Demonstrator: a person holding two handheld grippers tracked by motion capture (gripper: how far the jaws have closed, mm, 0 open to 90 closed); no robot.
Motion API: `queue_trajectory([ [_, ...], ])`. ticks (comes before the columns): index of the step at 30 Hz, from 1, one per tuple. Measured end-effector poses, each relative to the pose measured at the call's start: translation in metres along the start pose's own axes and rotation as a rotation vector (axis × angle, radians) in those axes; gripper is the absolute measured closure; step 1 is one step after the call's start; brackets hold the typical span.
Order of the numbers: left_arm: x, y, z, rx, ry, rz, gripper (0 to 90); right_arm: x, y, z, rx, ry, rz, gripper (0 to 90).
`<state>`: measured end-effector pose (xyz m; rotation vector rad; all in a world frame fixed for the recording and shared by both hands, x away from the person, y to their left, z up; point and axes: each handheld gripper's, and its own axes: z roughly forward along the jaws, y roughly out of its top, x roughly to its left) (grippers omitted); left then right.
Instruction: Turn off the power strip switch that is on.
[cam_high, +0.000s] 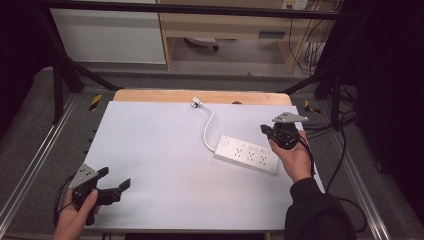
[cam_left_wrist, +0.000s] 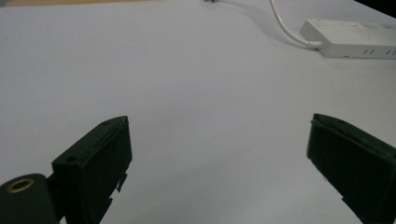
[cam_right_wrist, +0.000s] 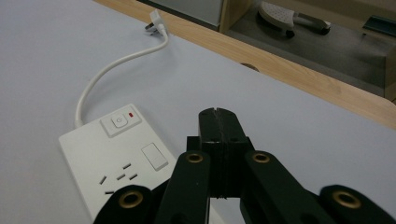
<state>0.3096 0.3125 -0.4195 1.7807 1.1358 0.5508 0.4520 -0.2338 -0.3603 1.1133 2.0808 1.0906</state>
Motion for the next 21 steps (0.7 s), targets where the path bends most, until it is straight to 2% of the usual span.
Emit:
queue_trajectory([
  [21, 0.0, 0.0, 0.0, 0.0, -0.002, 0.002, 6.7, 0.009, 0.006, 0.016, 0.037, 0.021, -0.025, 90.0],
])
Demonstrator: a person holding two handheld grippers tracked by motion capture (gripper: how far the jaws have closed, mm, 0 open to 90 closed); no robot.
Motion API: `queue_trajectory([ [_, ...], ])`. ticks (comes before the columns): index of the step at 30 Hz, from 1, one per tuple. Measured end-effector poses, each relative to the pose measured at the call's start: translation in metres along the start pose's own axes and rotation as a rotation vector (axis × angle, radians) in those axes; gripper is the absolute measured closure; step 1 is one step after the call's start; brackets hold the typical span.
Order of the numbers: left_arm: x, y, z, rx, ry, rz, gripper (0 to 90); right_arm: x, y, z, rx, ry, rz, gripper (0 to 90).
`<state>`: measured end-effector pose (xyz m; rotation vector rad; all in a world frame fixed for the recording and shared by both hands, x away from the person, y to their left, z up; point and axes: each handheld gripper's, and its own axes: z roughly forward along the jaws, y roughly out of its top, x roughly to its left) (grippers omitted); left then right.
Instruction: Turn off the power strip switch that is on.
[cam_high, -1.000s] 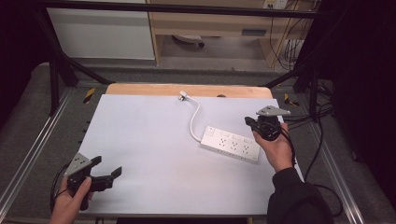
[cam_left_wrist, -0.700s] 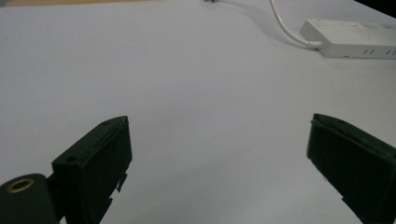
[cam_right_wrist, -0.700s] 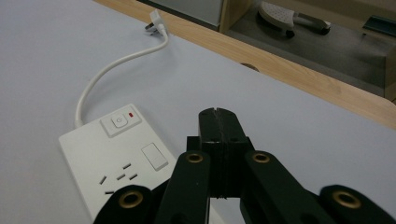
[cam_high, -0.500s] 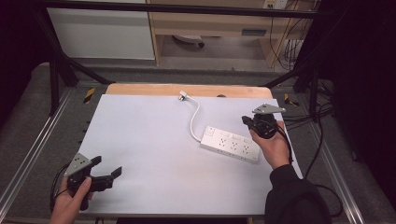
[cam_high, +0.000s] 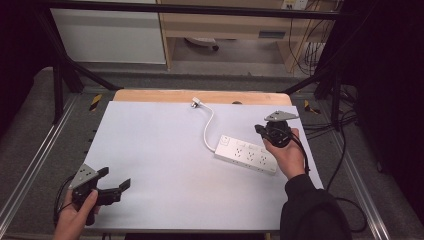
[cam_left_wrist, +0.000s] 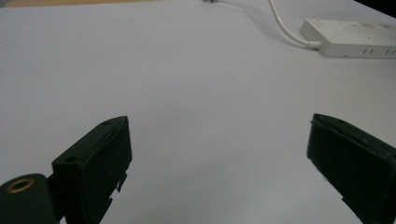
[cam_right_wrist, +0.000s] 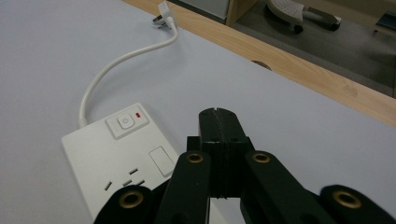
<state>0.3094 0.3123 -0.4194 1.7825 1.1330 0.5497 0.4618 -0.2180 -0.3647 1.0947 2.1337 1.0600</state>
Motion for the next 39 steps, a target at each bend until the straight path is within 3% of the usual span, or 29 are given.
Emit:
queue_trajectory([
  [39, 0.0, 0.0, 0.0, 0.001, -0.003, 0.007, 6.7, 0.011, -0.003, 0.029, 0.073, 0.033, -0.013, 90.0],
])
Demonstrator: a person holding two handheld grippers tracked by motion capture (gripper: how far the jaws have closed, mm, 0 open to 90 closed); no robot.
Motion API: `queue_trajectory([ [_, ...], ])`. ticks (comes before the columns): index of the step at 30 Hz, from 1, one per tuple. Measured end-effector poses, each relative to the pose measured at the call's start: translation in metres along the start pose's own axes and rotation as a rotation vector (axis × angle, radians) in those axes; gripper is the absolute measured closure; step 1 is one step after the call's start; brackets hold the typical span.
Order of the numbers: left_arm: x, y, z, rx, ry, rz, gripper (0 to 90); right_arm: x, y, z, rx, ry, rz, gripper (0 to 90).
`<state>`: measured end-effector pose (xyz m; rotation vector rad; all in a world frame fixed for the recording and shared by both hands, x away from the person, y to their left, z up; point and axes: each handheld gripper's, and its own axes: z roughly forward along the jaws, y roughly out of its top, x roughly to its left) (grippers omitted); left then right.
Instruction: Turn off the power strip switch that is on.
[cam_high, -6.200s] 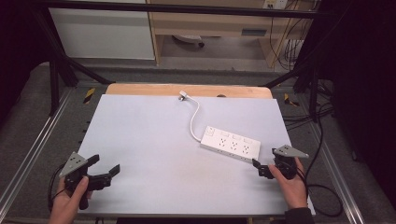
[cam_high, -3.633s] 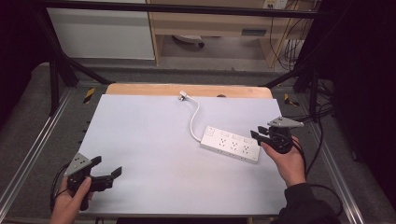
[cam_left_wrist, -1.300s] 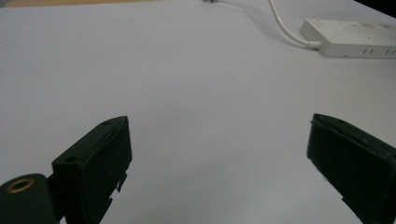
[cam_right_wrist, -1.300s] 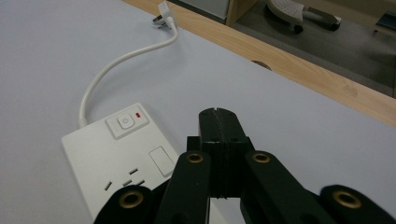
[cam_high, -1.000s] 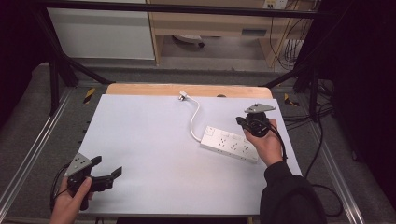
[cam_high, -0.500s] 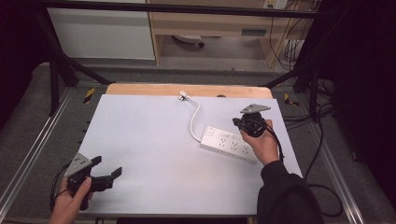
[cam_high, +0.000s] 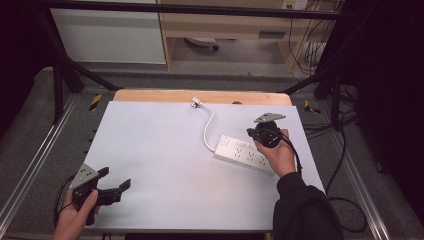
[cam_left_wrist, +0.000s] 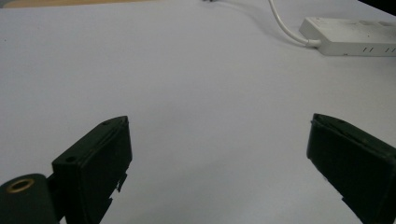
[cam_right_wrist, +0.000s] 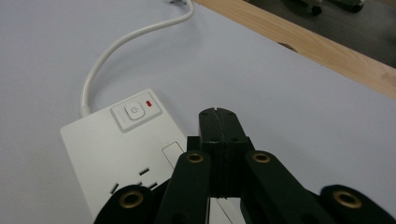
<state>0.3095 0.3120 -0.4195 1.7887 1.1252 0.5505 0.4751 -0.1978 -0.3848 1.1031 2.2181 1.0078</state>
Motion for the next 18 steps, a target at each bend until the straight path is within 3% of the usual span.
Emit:
queue_trajectory([
  [18, 0.0, 0.0, 0.0, 0.0, -0.001, 0.001, 6.7, 0.0007, -0.0051, 0.0058, 0.021, 0.006, 0.005, 90.0],
])
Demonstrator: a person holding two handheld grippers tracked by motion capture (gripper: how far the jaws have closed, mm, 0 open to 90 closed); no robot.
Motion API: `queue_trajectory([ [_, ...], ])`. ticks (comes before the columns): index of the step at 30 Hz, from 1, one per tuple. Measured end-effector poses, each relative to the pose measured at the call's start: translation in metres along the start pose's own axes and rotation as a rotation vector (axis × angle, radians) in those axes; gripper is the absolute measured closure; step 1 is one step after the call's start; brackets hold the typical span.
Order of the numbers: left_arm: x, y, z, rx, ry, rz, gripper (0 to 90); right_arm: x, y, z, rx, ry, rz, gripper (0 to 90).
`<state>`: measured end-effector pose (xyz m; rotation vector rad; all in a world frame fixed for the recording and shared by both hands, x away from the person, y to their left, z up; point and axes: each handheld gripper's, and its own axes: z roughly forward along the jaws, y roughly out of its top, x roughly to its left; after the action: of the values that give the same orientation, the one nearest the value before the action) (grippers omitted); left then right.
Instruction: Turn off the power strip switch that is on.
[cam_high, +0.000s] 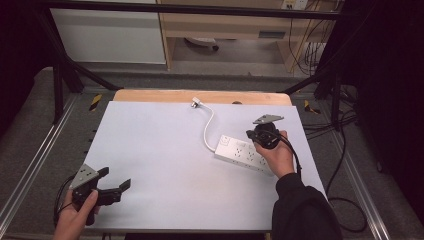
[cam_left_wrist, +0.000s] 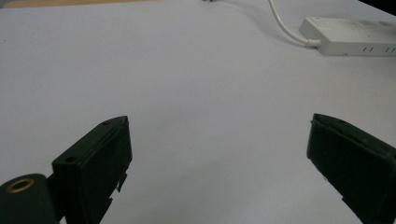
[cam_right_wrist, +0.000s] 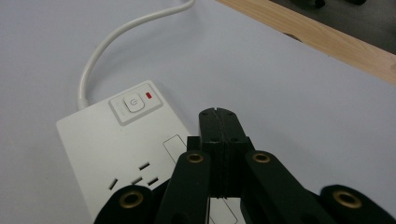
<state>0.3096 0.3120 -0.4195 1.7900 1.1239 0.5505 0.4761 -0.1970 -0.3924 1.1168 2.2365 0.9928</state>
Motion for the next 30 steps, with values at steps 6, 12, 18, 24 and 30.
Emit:
queue_trajectory([
  [6, 0.0, 0.0, 0.0, 0.001, 0.002, -0.002, 6.7, 0.0, -0.005, 0.003, 0.006, 0.0, 0.008, 90.0],
  [12, 0.0, 0.0, 0.0, 0.001, 0.001, -0.001, 6.7, -0.002, -0.008, 0.004, 0.007, -0.001, 0.012, 90.0],
  [18, 0.0, 0.0, 0.0, 0.001, 0.0, 0.0, 6.7, -0.001, -0.011, 0.006, 0.012, 0.003, 0.019, 90.0],
  [24, 0.0, 0.0, 0.0, 0.001, 0.001, 0.0, 6.7, 0.002, -0.012, 0.009, 0.015, 0.007, 0.019, 90.0],
  [30, 0.0, 0.0, 0.0, 0.001, 0.001, 0.001, 6.7, 0.005, -0.017, 0.013, 0.019, 0.015, 0.025, 90.0],
])
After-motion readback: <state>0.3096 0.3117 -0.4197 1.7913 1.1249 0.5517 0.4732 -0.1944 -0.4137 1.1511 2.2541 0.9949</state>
